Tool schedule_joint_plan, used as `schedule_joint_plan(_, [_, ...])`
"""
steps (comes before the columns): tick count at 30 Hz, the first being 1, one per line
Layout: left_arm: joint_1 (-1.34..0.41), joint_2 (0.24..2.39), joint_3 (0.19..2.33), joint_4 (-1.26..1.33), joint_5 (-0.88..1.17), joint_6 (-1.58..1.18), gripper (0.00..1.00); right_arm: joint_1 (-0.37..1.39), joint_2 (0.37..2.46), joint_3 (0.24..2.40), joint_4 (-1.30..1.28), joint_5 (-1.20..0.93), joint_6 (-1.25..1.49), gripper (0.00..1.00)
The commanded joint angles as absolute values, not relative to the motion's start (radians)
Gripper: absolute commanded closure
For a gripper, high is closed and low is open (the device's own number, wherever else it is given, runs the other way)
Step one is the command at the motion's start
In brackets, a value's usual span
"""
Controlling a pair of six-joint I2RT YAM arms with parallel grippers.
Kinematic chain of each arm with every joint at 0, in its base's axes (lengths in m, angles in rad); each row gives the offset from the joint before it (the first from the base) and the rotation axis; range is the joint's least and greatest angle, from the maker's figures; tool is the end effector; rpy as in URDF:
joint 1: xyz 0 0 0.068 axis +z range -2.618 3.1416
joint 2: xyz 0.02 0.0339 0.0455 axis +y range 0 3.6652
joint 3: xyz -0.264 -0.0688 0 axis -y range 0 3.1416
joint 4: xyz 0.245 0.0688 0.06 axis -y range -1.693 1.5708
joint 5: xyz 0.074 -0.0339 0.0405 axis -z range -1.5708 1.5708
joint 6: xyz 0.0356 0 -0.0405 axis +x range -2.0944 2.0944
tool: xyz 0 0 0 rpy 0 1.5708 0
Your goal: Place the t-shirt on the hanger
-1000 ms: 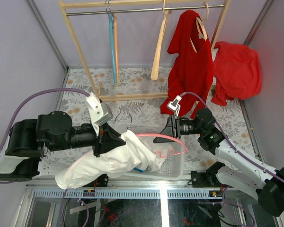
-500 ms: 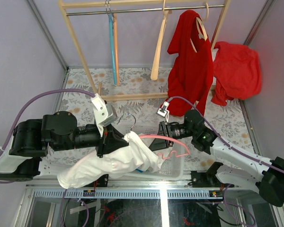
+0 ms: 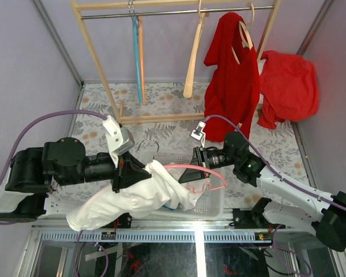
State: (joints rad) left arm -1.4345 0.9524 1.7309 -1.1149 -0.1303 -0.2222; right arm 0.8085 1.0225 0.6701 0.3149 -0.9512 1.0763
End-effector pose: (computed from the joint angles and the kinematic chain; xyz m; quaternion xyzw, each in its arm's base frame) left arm 0.0185 -0.1008 0.5073 0.4326 0.6903 -0.3896 0.4296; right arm 0.1363 0.1847 0.3070 -0.2293 0.6770 0.6928 0.0958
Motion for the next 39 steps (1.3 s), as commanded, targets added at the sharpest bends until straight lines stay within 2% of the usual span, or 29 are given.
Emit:
schedule_joint_plan(1, [-1.435,0.922,1.736,-1.013,-0.145,-0.214,1.00,0.812,0.992,0.769,0.192,-0.937,0.994,1.00])
schedule_joint_plan(11, [-1.436,0.894,1.744,-1.030,-0.184,-0.228,1.00,0.644,0.965,0.898,-0.071,-0.957,0.834,1.00])
schedule_joint_plan(21, [-1.436,0.897,1.792,-1.027,-0.319,-0.206,1.00,0.632,0.883,0.899,-0.187,-0.879,0.789,1.00])
schedule_joint_plan(39, [-1.436,0.966,1.863,-1.105,-0.405,-0.194,1.00,0.630,0.808,1.076,-0.648,-0.485,0.562,1.00])
